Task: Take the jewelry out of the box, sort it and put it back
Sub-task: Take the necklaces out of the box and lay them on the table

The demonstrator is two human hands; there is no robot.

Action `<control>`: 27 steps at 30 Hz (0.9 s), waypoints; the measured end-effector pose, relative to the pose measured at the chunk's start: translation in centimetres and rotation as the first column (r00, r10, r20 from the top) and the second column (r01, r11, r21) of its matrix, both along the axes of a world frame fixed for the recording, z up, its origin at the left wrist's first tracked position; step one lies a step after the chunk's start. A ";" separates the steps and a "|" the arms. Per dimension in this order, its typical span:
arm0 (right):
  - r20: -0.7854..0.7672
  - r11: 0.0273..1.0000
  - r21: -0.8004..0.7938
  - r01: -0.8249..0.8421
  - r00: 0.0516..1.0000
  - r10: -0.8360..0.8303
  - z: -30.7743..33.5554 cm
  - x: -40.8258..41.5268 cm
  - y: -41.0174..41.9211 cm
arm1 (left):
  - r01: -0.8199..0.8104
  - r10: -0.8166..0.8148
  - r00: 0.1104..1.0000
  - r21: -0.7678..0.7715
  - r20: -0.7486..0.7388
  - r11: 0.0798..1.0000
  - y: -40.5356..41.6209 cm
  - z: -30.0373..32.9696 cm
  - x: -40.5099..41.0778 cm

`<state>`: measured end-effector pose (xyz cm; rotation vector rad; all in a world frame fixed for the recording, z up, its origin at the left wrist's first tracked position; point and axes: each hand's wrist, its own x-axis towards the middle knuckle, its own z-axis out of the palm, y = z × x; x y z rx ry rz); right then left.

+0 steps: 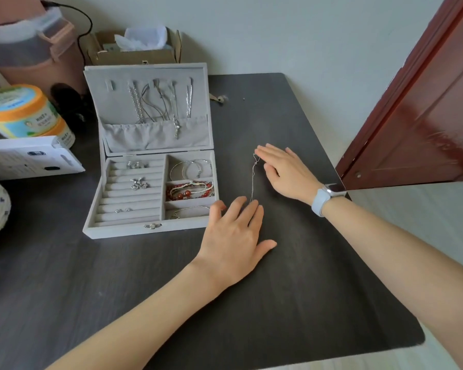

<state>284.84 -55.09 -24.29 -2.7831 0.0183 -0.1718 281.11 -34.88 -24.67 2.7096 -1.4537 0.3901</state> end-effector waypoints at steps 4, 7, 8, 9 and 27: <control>-0.198 0.979 -0.200 -0.042 0.980 0.001 -0.3 -0.6 0.2 | 0.097 -0.097 0.995 0.046 -0.011 0.994 1.1 -0.3 0.8; -0.255 0.967 -0.242 -0.074 0.967 0.010 0.1 0.0 0.5 | 0.166 -0.167 0.986 0.059 0.009 0.984 2.1 -0.2 1.6; -0.267 0.965 -0.247 -0.084 0.963 0.016 0.2 0.2 0.7 | 0.175 -0.176 0.984 0.065 0.016 0.982 2.4 -0.1 1.8; -0.279 0.964 -0.249 -0.094 0.960 0.022 0.4 0.5 0.9 | 0.177 -0.179 0.984 0.078 0.023 0.981 2.6 -0.1 2.1; 0.302 0.999 -0.020 -0.031 0.953 0.036 8.7 5.8 7.7 | -0.159 0.197 0.972 -0.250 0.131 0.955 7.5 7.2 14.1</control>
